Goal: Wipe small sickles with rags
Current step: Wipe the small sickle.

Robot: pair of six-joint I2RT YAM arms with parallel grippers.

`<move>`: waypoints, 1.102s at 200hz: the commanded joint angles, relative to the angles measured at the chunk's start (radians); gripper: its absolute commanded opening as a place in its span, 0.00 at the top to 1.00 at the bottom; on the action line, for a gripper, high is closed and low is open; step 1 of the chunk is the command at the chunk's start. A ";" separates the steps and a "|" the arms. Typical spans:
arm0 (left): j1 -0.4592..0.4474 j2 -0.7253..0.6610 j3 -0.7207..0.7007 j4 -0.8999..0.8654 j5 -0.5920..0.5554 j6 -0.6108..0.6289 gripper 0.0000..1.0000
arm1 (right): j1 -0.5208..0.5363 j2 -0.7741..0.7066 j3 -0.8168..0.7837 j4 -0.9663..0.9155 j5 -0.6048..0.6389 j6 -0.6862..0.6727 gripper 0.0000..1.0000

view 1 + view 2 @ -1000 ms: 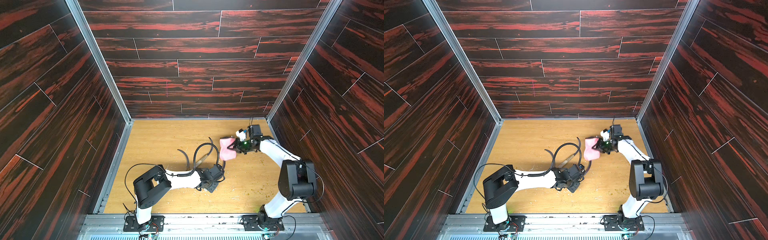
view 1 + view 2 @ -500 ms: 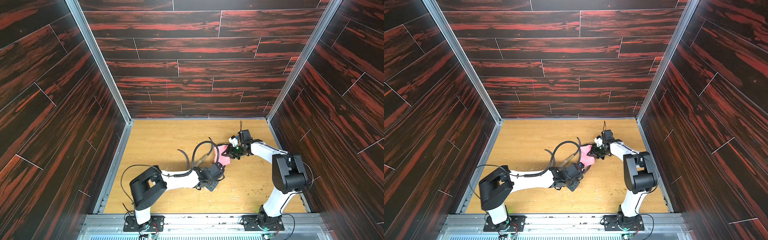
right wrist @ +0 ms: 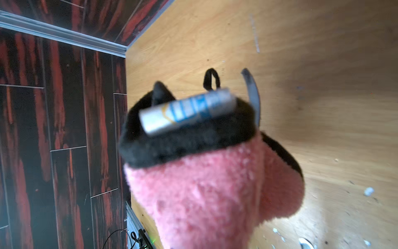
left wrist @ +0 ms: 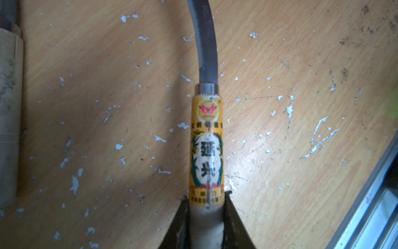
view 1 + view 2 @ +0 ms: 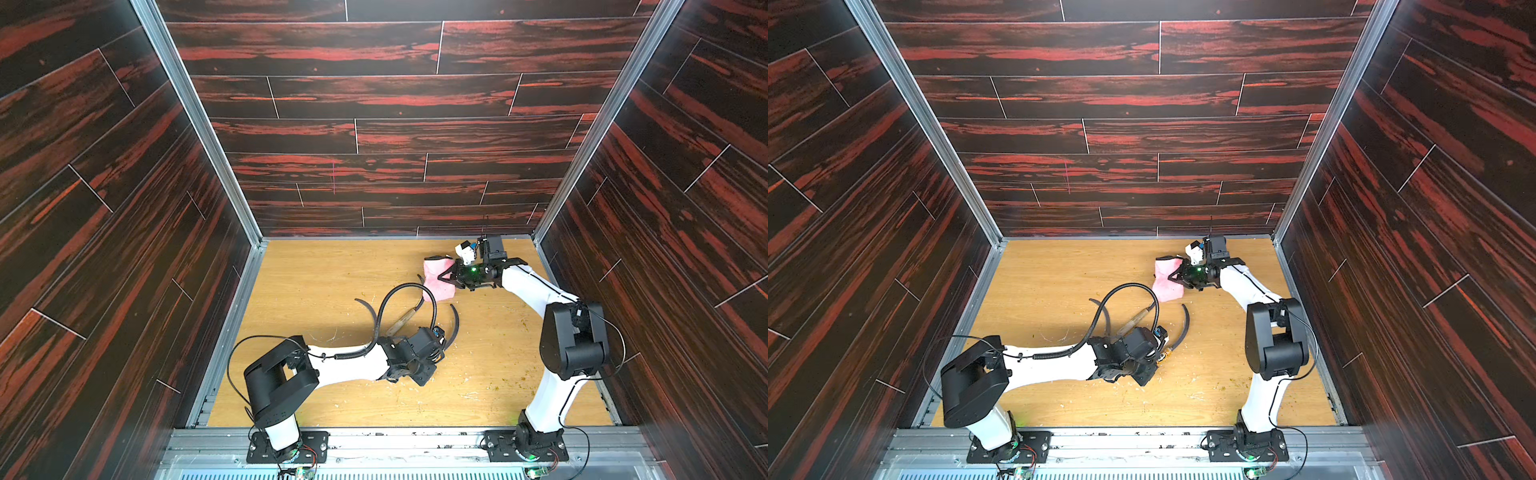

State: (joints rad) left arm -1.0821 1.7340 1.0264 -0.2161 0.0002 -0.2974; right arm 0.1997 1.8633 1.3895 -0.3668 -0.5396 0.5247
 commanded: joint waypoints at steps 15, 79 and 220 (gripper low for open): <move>-0.004 0.013 0.019 -0.015 0.000 0.014 0.90 | -0.026 -0.051 -0.030 -0.024 0.017 0.004 1.00; -0.004 0.108 0.075 -0.087 -0.042 0.003 0.87 | -0.062 -0.140 -0.092 -0.051 0.079 -0.021 1.00; -0.004 0.207 0.212 -0.190 -0.069 0.004 0.73 | -0.116 -0.339 -0.166 -0.156 0.165 -0.098 1.00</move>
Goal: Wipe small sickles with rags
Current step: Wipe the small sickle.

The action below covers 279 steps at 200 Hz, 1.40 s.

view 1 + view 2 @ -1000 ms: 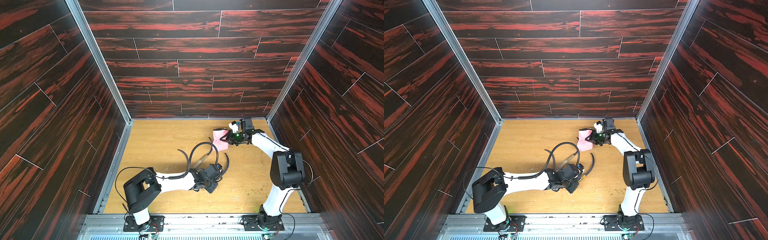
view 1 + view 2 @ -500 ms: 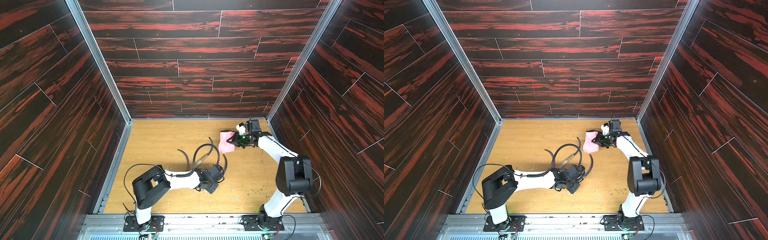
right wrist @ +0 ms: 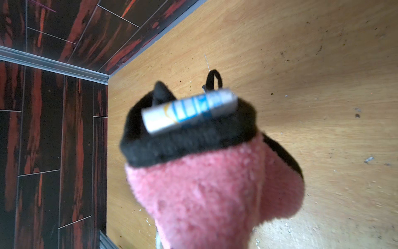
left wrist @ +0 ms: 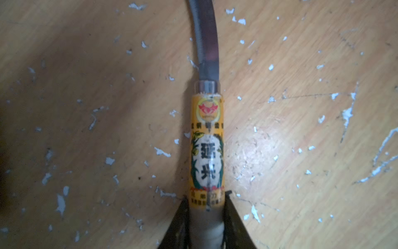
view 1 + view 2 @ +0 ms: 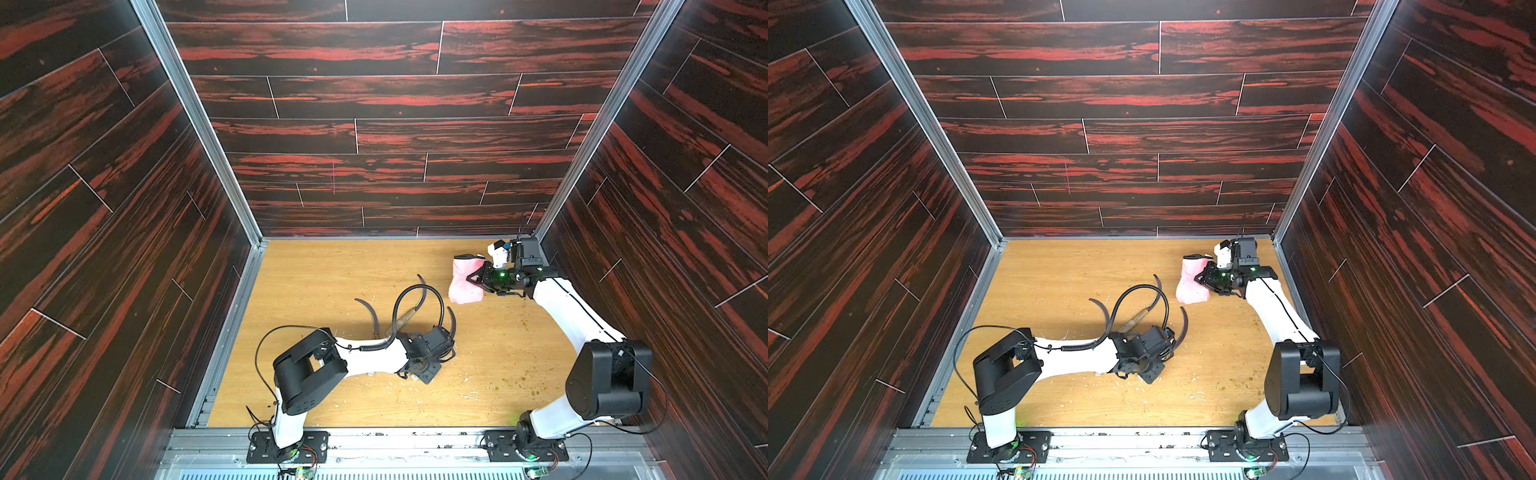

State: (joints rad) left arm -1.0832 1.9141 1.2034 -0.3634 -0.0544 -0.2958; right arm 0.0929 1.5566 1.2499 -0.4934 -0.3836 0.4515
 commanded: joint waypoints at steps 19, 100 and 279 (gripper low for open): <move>-0.003 0.039 0.048 -0.043 -0.009 -0.002 0.71 | -0.014 -0.032 -0.040 -0.025 0.005 -0.027 1.00; -0.003 0.090 0.099 -0.064 -0.007 -0.008 0.76 | -0.028 -0.047 -0.070 -0.018 -0.003 -0.033 1.00; 0.287 -0.324 -0.111 0.630 0.272 -0.517 0.94 | -0.070 -0.193 -0.083 0.088 -0.188 0.033 1.00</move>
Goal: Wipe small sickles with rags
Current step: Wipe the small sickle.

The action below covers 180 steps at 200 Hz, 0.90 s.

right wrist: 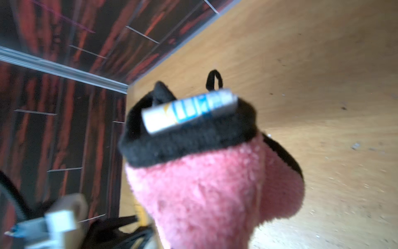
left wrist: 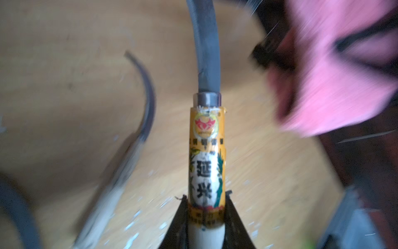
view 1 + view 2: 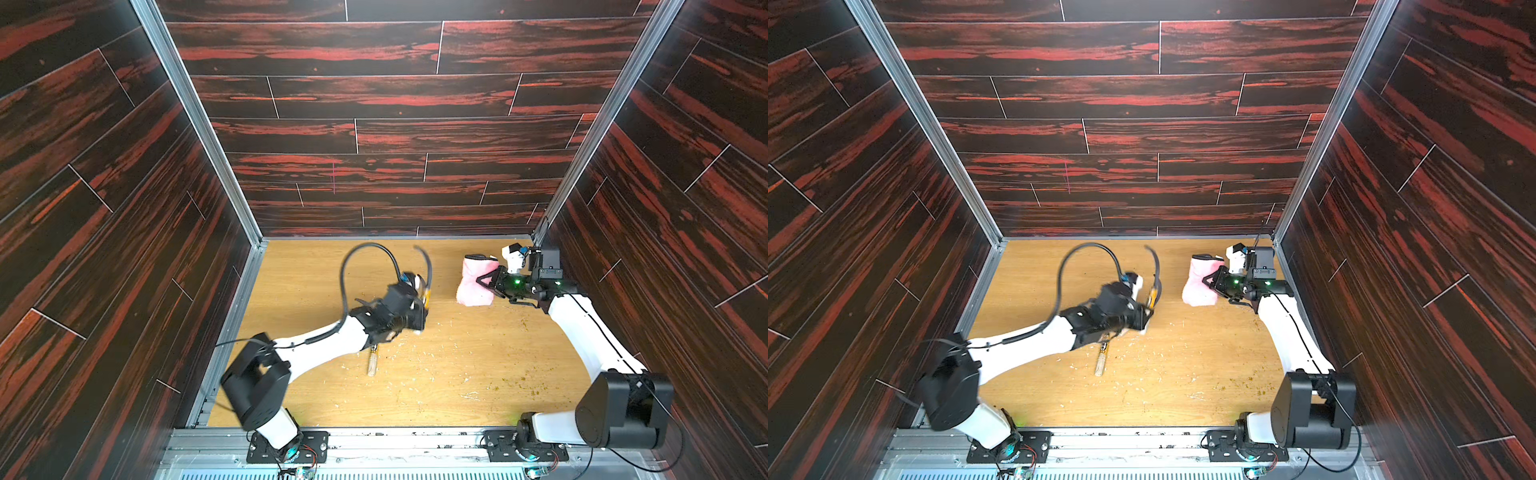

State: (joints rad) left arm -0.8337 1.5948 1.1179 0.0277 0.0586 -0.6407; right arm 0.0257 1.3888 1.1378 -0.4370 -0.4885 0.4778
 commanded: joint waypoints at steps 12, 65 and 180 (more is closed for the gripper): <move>0.072 0.023 -0.059 0.398 0.229 -0.281 0.94 | -0.004 -0.029 0.030 0.048 -0.107 0.006 1.00; 0.108 0.188 -0.078 0.880 0.378 -0.576 0.93 | -0.003 -0.005 0.072 0.077 -0.155 0.001 1.00; 0.107 0.347 -0.044 1.302 0.437 -0.855 1.00 | 0.071 0.102 0.225 0.003 -0.168 -0.082 1.00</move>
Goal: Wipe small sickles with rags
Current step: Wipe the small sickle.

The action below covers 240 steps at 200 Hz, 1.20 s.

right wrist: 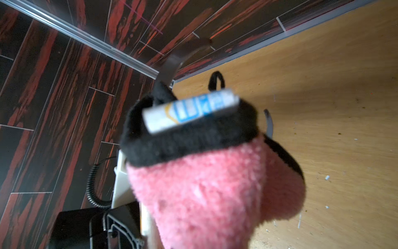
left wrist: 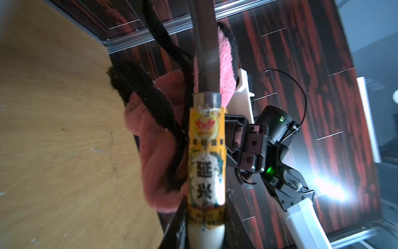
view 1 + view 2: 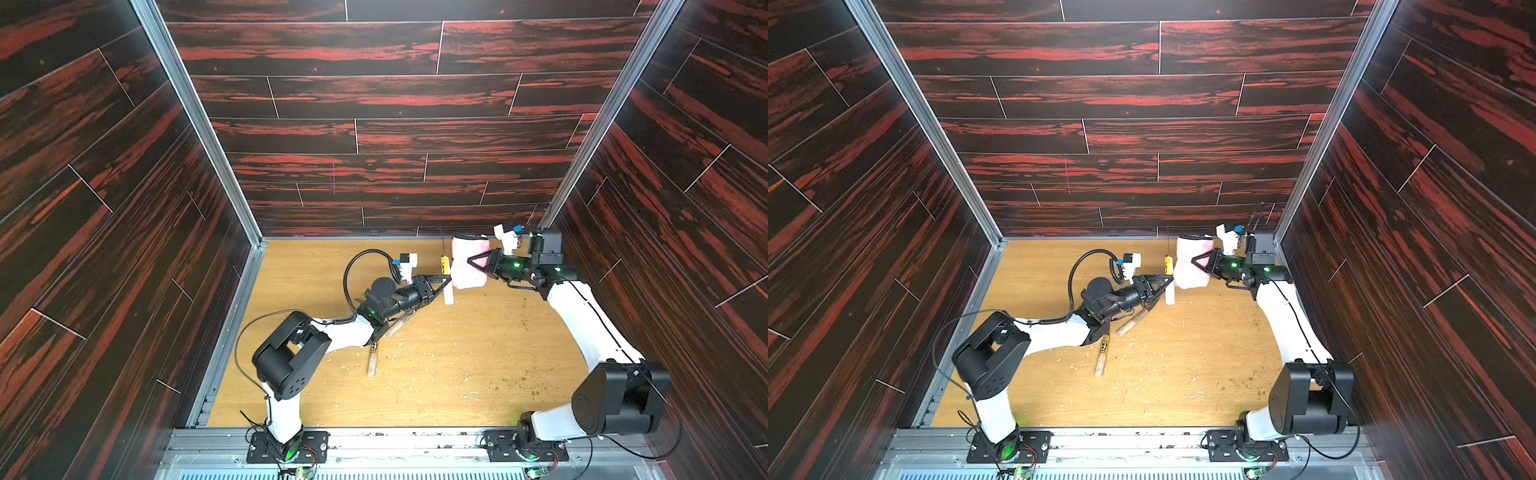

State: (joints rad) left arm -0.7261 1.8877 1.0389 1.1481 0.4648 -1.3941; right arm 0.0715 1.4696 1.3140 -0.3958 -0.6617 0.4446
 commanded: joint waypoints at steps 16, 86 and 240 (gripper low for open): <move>0.000 0.069 0.043 0.186 0.034 -0.109 1.00 | 0.037 0.018 0.065 -0.057 0.031 -0.065 1.00; -0.001 0.055 0.069 0.121 0.054 -0.067 1.00 | 0.128 0.043 0.045 -0.078 0.069 -0.077 1.00; 0.084 0.049 0.169 0.092 0.007 -0.020 1.00 | 0.264 -0.217 -0.372 0.109 0.100 0.189 1.00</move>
State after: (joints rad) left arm -0.6781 1.9774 1.1015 1.1011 0.5411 -1.4433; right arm 0.2714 1.2701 1.0122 -0.1318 -0.4778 0.5797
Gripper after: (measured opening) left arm 0.260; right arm 0.121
